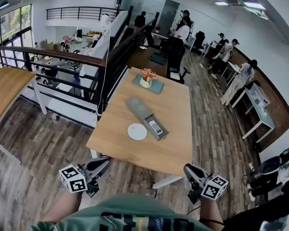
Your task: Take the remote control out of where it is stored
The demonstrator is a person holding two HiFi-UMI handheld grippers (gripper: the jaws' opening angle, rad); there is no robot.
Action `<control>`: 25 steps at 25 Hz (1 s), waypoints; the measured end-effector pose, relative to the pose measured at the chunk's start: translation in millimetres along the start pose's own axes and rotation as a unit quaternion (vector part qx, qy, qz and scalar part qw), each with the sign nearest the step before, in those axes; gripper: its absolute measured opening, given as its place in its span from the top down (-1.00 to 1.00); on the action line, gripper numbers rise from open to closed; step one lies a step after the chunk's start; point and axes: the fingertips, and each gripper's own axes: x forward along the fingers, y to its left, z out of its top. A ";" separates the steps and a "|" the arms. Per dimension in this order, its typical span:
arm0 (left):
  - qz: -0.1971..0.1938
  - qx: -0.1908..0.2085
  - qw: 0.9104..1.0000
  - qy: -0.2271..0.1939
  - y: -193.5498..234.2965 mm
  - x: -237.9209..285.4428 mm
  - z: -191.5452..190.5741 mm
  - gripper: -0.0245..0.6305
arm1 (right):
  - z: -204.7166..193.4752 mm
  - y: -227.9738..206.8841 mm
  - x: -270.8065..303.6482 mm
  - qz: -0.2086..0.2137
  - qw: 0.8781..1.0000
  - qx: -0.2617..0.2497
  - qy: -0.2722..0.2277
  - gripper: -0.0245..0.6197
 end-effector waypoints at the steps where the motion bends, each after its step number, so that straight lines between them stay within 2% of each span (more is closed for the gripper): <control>1: 0.003 -0.004 1.000 0.000 6.1 1.6 -0.6 0.95 | 1.6 -3.8 5.4 0.000 1.000 0.001 0.000 0.80; 7: 0.025 -0.006 1.000 0.011 32.5 33.7 -2.6 0.95 | -1.2 -43.6 45.1 0.035 0.999 0.017 0.013 0.70; 11: 0.053 0.014 0.998 0.005 40.4 73.0 6.7 0.95 | 6.9 -94.2 65.9 0.068 0.997 0.019 0.019 0.69; 14: 0.086 0.014 0.996 -0.005 39.9 107.5 11.7 0.95 | 24.8 -137.4 81.2 0.096 0.995 0.016 0.023 0.68; 19: 0.124 0.030 0.992 0.000 36.8 170.3 8.4 0.95 | 48.5 -199.3 103.4 0.144 0.989 -0.005 0.028 0.66; 25: 0.142 0.032 0.989 0.016 33.6 239.2 7.2 0.95 | 64.6 -263.7 109.9 0.160 0.987 0.005 0.023 0.66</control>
